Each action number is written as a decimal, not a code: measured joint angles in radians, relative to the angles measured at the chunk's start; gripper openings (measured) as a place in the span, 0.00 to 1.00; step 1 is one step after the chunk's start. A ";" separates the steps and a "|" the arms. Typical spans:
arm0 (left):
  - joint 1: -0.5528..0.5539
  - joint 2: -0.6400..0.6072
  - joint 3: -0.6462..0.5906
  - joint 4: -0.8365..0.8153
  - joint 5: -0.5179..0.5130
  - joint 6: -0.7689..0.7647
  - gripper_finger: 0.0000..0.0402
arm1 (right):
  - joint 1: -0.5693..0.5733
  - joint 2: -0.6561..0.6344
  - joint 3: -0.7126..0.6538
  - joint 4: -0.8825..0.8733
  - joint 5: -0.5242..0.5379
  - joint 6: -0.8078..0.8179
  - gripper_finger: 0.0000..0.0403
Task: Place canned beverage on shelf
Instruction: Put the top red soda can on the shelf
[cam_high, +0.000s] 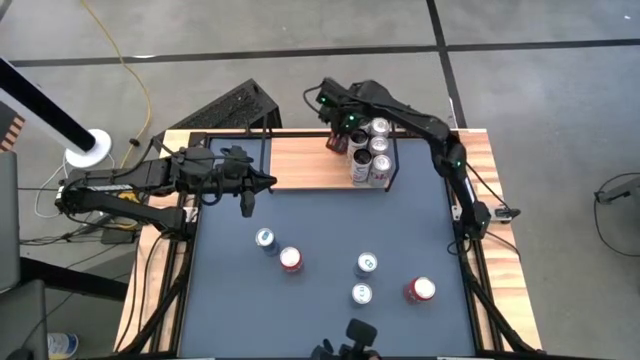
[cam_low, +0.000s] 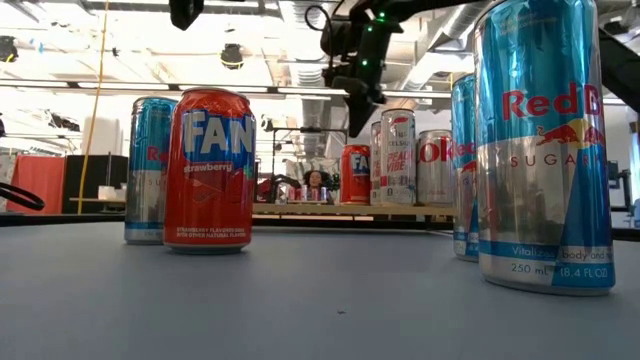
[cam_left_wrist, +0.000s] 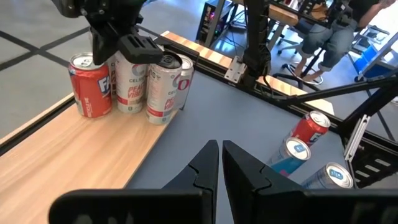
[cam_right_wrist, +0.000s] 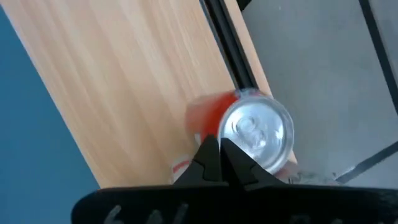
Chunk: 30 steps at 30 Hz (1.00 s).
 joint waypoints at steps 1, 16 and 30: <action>0.000 0.000 0.000 0.001 -0.001 0.000 0.03 | 0.000 0.000 0.000 0.010 -0.002 0.000 0.00; 0.000 0.000 0.000 0.000 -0.021 -0.014 0.03 | -0.003 0.001 0.000 0.030 -0.002 0.000 0.00; 0.000 0.000 0.000 0.000 -0.005 -0.037 0.03 | -0.024 0.001 0.000 0.048 -0.003 0.000 0.00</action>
